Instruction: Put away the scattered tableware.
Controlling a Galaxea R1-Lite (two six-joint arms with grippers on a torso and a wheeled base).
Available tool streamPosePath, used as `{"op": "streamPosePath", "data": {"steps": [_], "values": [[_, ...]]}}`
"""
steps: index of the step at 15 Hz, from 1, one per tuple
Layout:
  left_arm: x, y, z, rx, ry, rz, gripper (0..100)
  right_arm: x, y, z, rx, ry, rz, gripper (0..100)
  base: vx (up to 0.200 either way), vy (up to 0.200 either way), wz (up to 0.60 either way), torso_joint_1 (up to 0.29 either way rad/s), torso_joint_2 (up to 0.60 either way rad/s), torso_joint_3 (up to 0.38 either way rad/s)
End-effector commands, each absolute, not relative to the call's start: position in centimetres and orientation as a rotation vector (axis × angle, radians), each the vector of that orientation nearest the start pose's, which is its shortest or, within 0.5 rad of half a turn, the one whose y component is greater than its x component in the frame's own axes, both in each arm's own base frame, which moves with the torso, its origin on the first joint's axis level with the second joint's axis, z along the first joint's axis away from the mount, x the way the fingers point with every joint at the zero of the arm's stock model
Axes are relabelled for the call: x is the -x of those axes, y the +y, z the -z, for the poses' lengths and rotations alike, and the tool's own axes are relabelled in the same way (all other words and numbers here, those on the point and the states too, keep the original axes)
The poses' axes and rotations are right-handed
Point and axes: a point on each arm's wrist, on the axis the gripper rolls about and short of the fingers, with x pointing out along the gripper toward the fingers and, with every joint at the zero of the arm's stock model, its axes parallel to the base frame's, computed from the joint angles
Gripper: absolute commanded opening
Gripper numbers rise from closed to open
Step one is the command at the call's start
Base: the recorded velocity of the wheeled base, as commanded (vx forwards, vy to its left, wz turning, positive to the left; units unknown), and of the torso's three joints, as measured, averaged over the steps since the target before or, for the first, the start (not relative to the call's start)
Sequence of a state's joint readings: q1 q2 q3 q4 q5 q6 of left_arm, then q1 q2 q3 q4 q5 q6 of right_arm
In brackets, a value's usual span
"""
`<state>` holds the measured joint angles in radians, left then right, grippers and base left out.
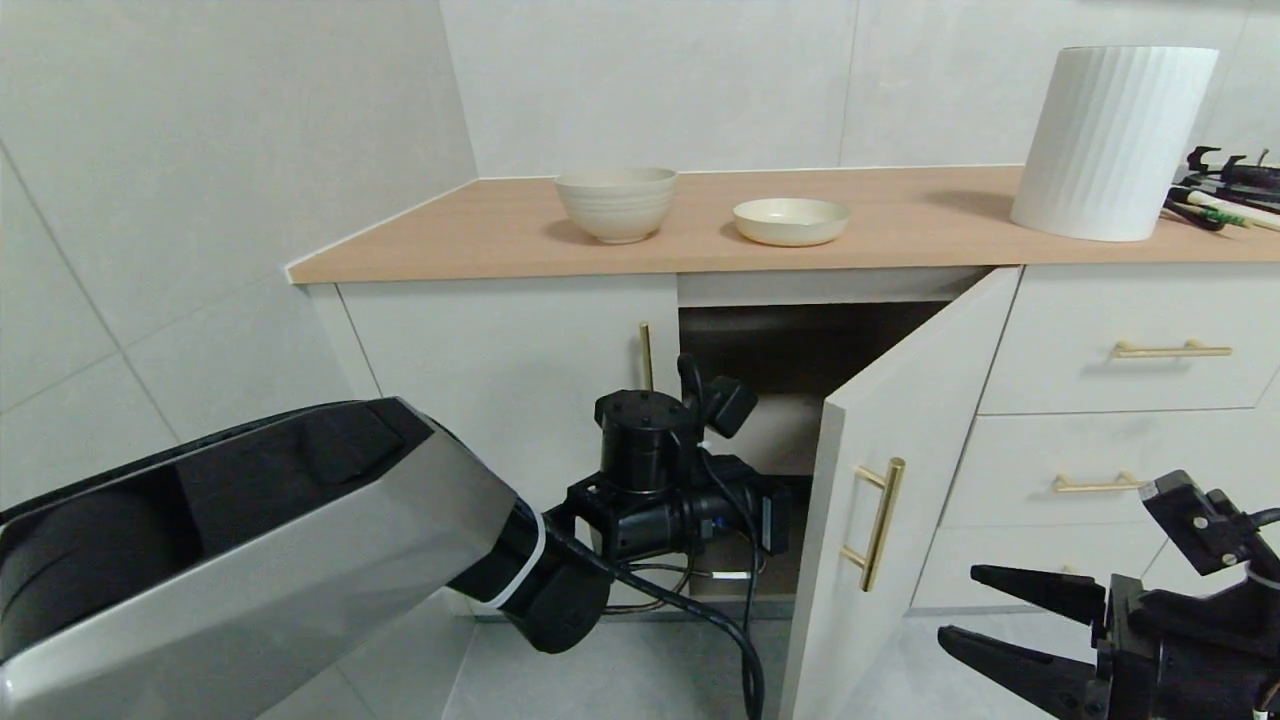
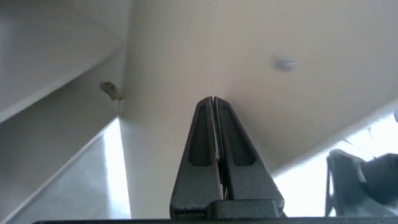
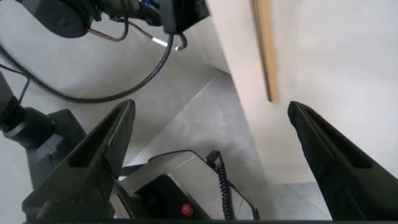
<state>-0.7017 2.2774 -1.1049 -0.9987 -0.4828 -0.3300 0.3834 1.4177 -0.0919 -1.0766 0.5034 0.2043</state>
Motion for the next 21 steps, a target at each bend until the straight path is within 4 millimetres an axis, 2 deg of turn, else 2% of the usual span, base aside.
{"op": "streamPosePath", "data": {"steps": [1,4,8,10,12,13,14,15,18,21], "values": [[-32.2,-28.7,-8.0,0.272,0.371,1.14,0,-14.6,7.3,-12.1,-0.203,0.343,-0.869,100,0.0,0.0,0.0,0.0,0.0,0.0],[-31.4,-29.3,-8.3,0.269,0.371,1.16,0,-13.8,7.7,-12.5,-0.195,0.323,-0.916,100,0.0,0.0,0.0,0.0,0.0,0.0],[-29.4,-30.9,-9.0,0.256,0.391,1.209,0,-11.8,8.5,-12.6,-0.179,0.315,-1.025,100,0.0,0.0,0.0,0.0,0.0,0.0],[-27.4,-33.0,-9.8,0.24,0.416,1.272,0,-10.2,9.0,-12.7,-0.168,0.302,-1.122,100,0.0,0.0,0.0,0.0,0.0,0.0],[-23.8,-35.6,-11.2,0.223,0.427,1.374,0,-8.9,9.2,-13.1,-0.162,0.278,-1.198,100,0.0,0.0,0.0,0.0,0.0,0.0],[-22.2,-36.0,-12.2,0.22,0.417,1.414,0,-8.3,9.1,-13.3,-0.16,0.27,-1.227,100,0.0,0.0,0.0,0.0,0.0,0.0],[-21.7,-35.4,-12.5,0.219,0.42,1.415,0,-8.0,9.0,-13.5,-0.158,0.274,-1.236,100,0.0,0.0,0.0,0.0,0.0,0.0],[-21.7,-33.9,-12.8,0.221,0.424,1.383,0,-7.8,8.8,-13.8,-0.157,0.279,-1.234,100,0.0,0.0,0.0,0.0,0.0,0.0],[-24.4,-28.7,-12.8,0.246,0.38,1.227,0,-8.1,9.0,-14.2,-0.156,0.301,-1.224,100,0.0,0.0,0.0,0.0,0.0,0.0],[-26.0,-23.2,-13.1,0.194,0.321,1.076,0,-11.6,9.8,-14.8,-0.166,0.321,-1.075,100,0.0,0.0,0.0,0.0,0.0,0.0]]}}
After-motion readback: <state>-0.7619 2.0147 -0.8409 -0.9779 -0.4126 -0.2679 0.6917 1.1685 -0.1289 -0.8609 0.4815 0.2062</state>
